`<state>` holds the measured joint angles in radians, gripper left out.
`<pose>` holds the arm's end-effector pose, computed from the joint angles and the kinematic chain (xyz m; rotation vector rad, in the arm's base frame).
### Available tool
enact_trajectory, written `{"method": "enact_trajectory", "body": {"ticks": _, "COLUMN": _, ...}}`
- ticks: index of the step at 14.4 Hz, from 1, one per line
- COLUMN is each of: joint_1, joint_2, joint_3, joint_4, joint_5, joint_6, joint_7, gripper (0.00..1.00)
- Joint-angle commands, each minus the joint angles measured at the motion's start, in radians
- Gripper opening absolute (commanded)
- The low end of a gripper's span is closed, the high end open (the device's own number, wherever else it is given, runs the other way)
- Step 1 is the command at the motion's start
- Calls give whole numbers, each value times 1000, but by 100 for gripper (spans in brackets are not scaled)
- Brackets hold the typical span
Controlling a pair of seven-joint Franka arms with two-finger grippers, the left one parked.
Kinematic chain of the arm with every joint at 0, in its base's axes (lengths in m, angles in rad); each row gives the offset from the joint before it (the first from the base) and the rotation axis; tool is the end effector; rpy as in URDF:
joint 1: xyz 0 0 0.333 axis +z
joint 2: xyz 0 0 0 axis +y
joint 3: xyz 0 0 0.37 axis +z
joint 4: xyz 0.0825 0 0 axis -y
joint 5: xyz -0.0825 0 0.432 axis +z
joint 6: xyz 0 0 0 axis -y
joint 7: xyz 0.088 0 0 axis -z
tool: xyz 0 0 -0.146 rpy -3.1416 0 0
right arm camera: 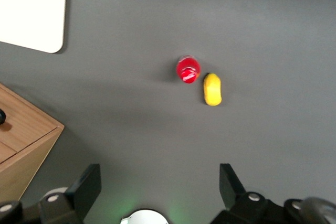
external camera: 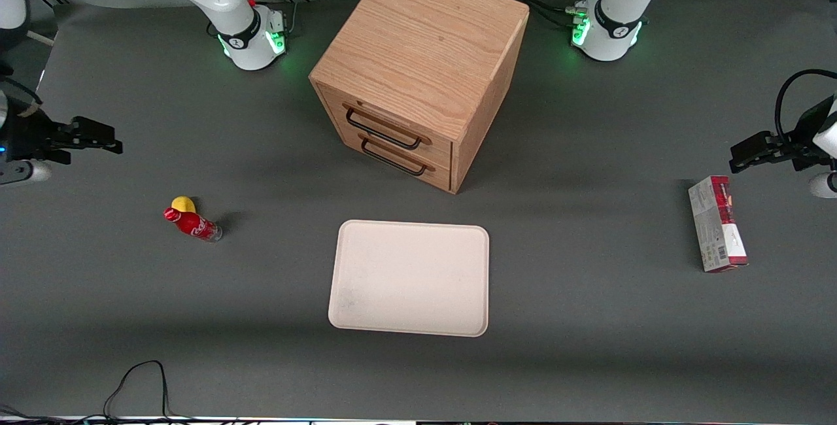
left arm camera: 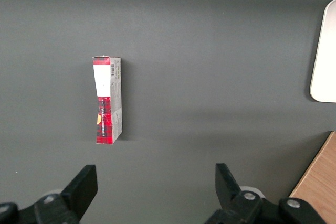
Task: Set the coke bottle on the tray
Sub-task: 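Move the right gripper toward the red Coca-Cola bottle lying on the table, then lower the open right gripper around the bottle cap and close it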
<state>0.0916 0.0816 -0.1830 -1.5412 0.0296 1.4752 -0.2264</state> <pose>0.6115 -0.0472 0.5984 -3.0890 -0.2091 0.2203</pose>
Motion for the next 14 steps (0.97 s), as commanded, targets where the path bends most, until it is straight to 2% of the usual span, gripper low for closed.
{"method": "enact_trajectory", "body": {"ticks": 1, "joint_1": -1, "joint_2": 36, "joint_3": -9, "joint_4": 47, "joint_5": -13, "joint_6": 0, "joint_7": -27, "gripper": 100}}
{"method": "enact_trajectory", "body": {"ticks": 4, "joint_1": -12, "joint_2": 38, "joint_3": -9, "joint_4": 44, "joint_5": -14, "joint_6": 8, "joint_7": -30, "gripper": 100}}
{"method": "enact_trajectory", "body": {"ticks": 7, "joint_1": -9, "joint_2": 79, "joint_3": -9, "joint_4": -8, "joint_5": -8, "joint_6": 84, "joint_7": -30, "gripper": 100}}
{"method": "enact_trajectory", "body": {"ticks": 11, "joint_1": -6, "joint_2": 79, "joint_3": -7, "joint_4": -270, "joint_5": -5, "joint_6": 411, "joint_7": -28, "gripper": 100}}
{"method": "enact_trajectory", "body": {"ticks": 14, "joint_1": -9, "joint_2": 81, "joint_3": -7, "joint_4": -407, "joint_5": -2, "joint_6": 581, "joint_7": -28, "gripper": 100}}
